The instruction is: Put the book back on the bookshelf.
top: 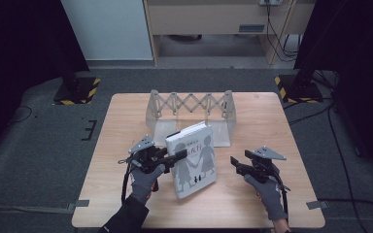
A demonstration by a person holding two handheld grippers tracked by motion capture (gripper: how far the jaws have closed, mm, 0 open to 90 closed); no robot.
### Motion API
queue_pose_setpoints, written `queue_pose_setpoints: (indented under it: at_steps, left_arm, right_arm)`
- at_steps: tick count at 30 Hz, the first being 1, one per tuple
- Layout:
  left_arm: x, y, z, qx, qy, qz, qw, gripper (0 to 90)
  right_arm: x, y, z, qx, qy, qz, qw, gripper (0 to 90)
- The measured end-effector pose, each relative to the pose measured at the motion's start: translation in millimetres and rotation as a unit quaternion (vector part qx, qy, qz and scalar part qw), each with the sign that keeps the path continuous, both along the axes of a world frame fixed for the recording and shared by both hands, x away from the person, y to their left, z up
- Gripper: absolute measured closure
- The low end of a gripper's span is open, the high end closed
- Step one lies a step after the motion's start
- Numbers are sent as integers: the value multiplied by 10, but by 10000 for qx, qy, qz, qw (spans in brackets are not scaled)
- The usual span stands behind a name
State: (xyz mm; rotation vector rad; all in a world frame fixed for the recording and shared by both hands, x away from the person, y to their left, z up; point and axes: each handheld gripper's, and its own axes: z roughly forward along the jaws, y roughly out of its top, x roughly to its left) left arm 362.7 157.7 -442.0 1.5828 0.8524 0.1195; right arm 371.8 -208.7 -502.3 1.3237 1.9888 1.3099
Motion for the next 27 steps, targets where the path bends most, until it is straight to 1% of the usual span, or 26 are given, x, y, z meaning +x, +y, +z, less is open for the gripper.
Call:
queue_pose_setpoints:
  at_steps: [1, 2, 3, 4, 6, 7, 8, 9, 13, 16, 18, 20, 23, 25, 27]
  left_arm:
    - [-18, 1, -8, 1, -61, -27, 10000, 518]
    - [-69, -1, -14, 65, -204, -111, 9997, 516]
    - [-98, -2, -12, 128, -269, -161, 9994, 512]
    - [-126, -2, -5, 218, -304, -227, 9990, 508]
    - [-190, 7, -3, 387, -374, -384, 9978, 500]
    - [-221, 14, -9, 449, -360, -448, 9973, 497]
    - [-251, 17, -21, 500, -413, -491, 9967, 492]
    - [-275, 12, -33, 507, -534, -526, 9959, 492]
    - [-340, -37, -14, 672, -705, -539, 9938, 492]
    - [-365, -39, -34, 639, -784, -508, 9936, 492]
    - [-376, -39, -36, 610, -751, -515, 9940, 490]
    - [-389, -49, -32, 624, -760, -524, 9938, 486]
    - [-407, -53, -46, 515, -761, -491, 9946, 475]
    - [-419, -55, -53, 454, -742, -465, 9951, 470]
    - [-434, -66, -39, 510, -775, -476, 9946, 469]
  right_arm:
    - [2, -19, -3, -54, 7, -15, 10000, 297]
    - [7, -29, -8, -90, 7, -54, 9999, 294]
    - [14, -40, -18, -138, 2, -87, 9999, 290]
    - [20, -46, -30, -182, 21, -128, 9998, 284]
    - [27, -57, -52, -343, 58, -181, 9992, 268]
    - [28, -58, -63, -424, 63, -224, 9988, 261]
    - [32, -65, -73, -496, 74, -242, 9985, 248]
    - [37, -72, -82, -542, 81, -259, 9982, 238]
    - [51, -106, -124, -697, 167, -367, 9968, 211]
    - [57, -148, -155, -806, 258, -411, 9956, 200]
    - [65, -174, -179, -943, 317, -443, 9940, 189]
    - [77, -191, -216, -1140, 386, -427, 9918, 169]
    - [93, -197, -285, -1273, 558, -403, 9895, 151]
    - [107, -191, -319, -1385, 618, -392, 9877, 139]
    - [124, -198, -347, -1422, 697, -357, 9867, 122]
